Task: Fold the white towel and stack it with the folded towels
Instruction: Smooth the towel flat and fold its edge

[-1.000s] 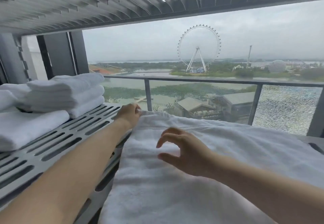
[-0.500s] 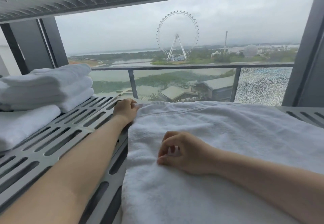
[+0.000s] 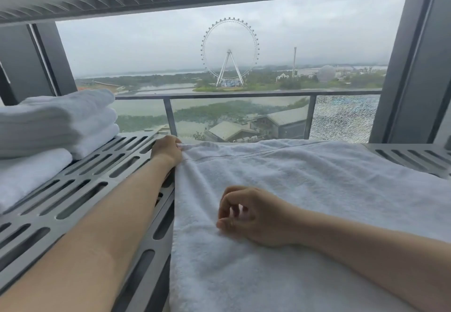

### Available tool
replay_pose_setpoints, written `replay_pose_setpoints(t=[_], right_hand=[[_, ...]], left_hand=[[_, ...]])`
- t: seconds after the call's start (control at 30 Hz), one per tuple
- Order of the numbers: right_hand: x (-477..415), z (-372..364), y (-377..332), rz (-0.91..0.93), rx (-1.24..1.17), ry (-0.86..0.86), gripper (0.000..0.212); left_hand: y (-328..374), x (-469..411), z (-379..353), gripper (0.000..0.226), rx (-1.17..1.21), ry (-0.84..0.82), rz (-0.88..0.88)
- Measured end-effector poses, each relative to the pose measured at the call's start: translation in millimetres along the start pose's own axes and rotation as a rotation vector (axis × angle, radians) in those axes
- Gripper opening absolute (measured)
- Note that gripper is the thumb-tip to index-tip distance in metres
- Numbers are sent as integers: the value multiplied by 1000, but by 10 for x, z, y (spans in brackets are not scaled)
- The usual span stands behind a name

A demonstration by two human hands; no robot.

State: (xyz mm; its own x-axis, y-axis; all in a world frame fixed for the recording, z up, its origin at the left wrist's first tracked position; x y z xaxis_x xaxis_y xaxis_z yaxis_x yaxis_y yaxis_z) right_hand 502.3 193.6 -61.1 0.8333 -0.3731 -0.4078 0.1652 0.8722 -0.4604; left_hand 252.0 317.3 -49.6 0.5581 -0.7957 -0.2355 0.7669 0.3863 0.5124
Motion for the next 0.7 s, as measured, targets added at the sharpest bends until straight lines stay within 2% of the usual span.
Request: replay_pose_setpoints(t=[0.13,0.23,0.33,0.43,0.5,0.57,0.7], right_hand=[[-86,114,160,-72,65,172,12],[-160,297,444,-157,154,192,16],[-204,464,777,-234,260,153,21],[-164,574,1066,-352,348,32,36],[-70,597,1198,-472,441,-165,51],[23,594,1257,-576,451,-292,57],[189,587,1210,-713,433,-342,63]], left_hand=[[264,73,18,50,-130,-22,-29],[596,243,-31,43,-118,-44,-142],[916,513,-236,34,-129,-187,-293],[1054,742,-545,44,-335,-354,-355],[1007,764,-663,55,-428,-379,-309],[969,741,-696,60,-423,-404,-319],[1117,807,-773,62,-390,-459,-463]])
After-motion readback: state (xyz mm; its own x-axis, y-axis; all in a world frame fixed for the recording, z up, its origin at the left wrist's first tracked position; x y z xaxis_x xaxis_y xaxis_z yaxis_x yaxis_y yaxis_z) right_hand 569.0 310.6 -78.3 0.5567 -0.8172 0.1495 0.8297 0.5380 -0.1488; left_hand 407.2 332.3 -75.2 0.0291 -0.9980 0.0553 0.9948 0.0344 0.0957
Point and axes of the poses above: each hand's wrist, its own x-axis away from the middle knuckle, its own z-axis out of the back of the hand, y = z × x, the point moved 2 cm from there along -x, towards the middle knuckle, and after that the axes turned 10 degrees about z, right-handed, at the moved point
